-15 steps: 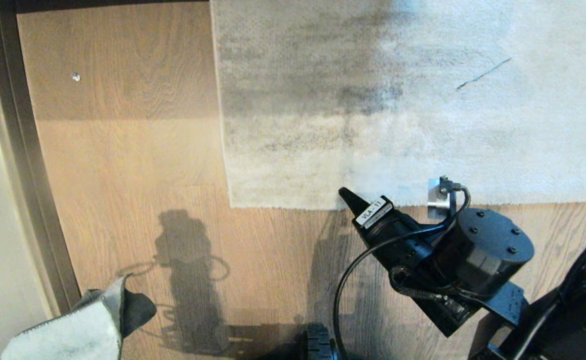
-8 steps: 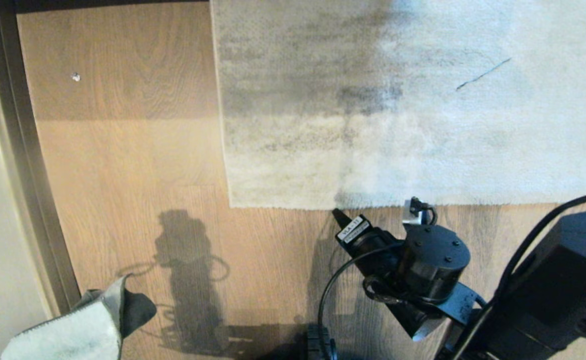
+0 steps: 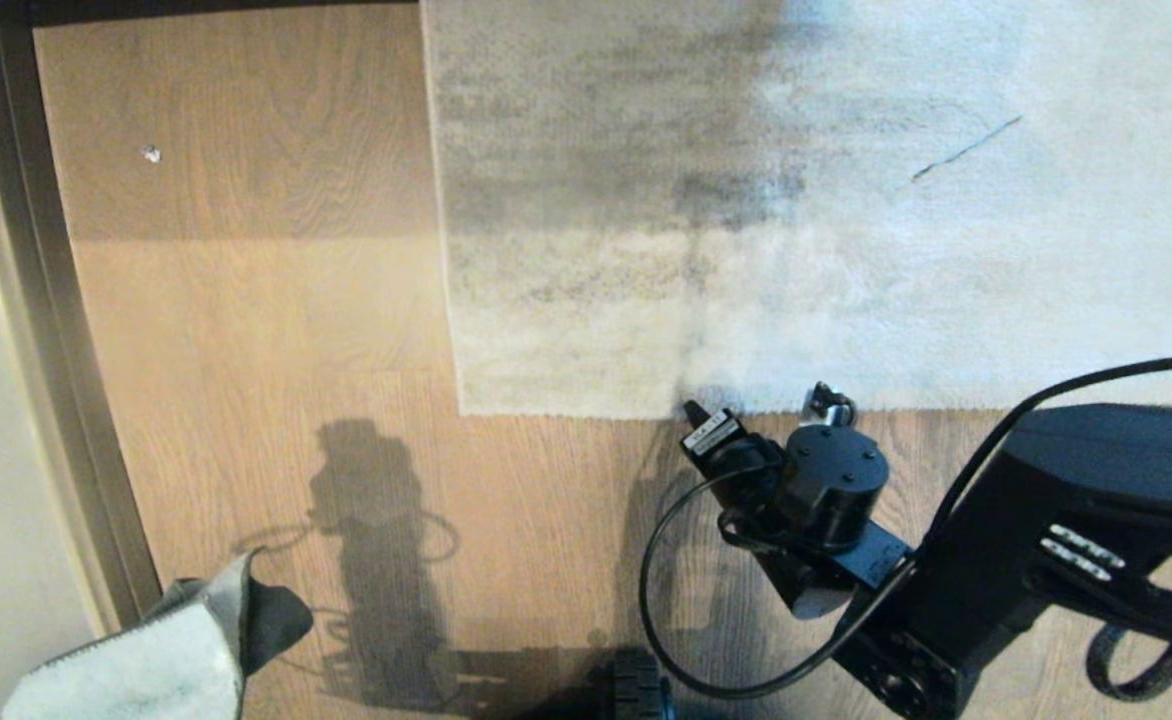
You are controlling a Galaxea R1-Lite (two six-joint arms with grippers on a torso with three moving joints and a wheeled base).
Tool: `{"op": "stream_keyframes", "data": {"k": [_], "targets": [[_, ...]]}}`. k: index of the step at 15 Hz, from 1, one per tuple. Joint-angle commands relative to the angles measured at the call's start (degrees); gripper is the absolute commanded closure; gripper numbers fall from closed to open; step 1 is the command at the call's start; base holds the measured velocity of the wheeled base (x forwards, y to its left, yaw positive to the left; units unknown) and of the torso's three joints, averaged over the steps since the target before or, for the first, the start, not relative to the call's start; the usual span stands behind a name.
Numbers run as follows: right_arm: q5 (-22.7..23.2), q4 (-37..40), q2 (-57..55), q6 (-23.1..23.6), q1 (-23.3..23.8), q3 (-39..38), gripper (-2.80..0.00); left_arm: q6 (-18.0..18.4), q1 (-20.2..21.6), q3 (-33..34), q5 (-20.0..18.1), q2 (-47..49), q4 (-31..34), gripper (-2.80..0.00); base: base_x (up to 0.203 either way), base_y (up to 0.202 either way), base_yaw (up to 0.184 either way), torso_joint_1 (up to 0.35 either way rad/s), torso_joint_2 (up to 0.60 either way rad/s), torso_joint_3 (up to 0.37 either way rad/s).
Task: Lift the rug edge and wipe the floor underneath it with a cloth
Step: Lay down the carpet
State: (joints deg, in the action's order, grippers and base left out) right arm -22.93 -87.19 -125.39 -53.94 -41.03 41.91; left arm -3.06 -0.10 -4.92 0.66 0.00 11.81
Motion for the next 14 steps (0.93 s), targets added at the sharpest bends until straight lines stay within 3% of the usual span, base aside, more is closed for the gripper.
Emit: {"op": "stream_keyframes", "data": {"k": [1,4,14], "targets": [[-0.18,-2.77,-2.92,-0.29,1.25,3.34,0.0,-0.02,0.01,0.0,0.04,0.0,0.05,0.0,0.0,0.0,0.0,0.0,0.0,0.0],[-0.1,-2.77,-5.27,-0.2,1.56,6.49,0.0,-0.02,0.01,0.0,0.04,0.0,0.05,0.0,0.0,0.0,0.0,0.0,0.0,0.0],[-0.18,-2.77,-6.27,-0.2,1.57,6.35,0.0,-0.06,0.01,0.0,0.04,0.0,0.05,0.0,0.0,0.0,0.0,0.0,0.0,0.0]]}}
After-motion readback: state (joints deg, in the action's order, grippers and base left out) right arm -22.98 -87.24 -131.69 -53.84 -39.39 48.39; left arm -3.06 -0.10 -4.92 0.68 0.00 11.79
